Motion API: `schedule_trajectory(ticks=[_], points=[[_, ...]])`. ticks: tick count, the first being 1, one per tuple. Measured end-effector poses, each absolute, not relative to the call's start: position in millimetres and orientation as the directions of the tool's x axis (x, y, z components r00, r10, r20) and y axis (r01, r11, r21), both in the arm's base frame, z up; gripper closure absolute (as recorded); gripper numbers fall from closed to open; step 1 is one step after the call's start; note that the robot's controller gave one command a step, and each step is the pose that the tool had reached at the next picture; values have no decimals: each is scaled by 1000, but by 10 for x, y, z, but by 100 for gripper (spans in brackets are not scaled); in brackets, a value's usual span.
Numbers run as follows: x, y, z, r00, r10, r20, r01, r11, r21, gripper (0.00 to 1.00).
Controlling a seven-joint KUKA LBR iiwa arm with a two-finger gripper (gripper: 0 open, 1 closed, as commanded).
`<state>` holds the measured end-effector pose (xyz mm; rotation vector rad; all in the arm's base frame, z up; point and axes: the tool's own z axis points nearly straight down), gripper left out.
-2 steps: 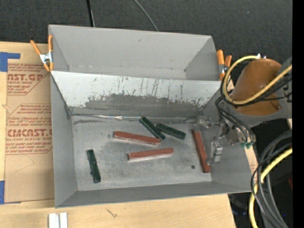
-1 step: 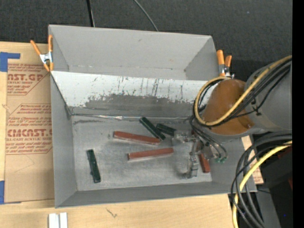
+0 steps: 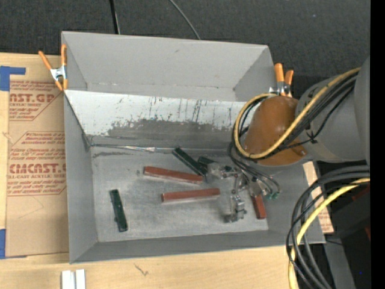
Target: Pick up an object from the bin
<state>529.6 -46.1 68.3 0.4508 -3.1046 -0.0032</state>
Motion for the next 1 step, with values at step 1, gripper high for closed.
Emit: schedule_trajectory(ticks=[1], points=[[5054,274,776,-995,-97,1,-97,995,1,100]])
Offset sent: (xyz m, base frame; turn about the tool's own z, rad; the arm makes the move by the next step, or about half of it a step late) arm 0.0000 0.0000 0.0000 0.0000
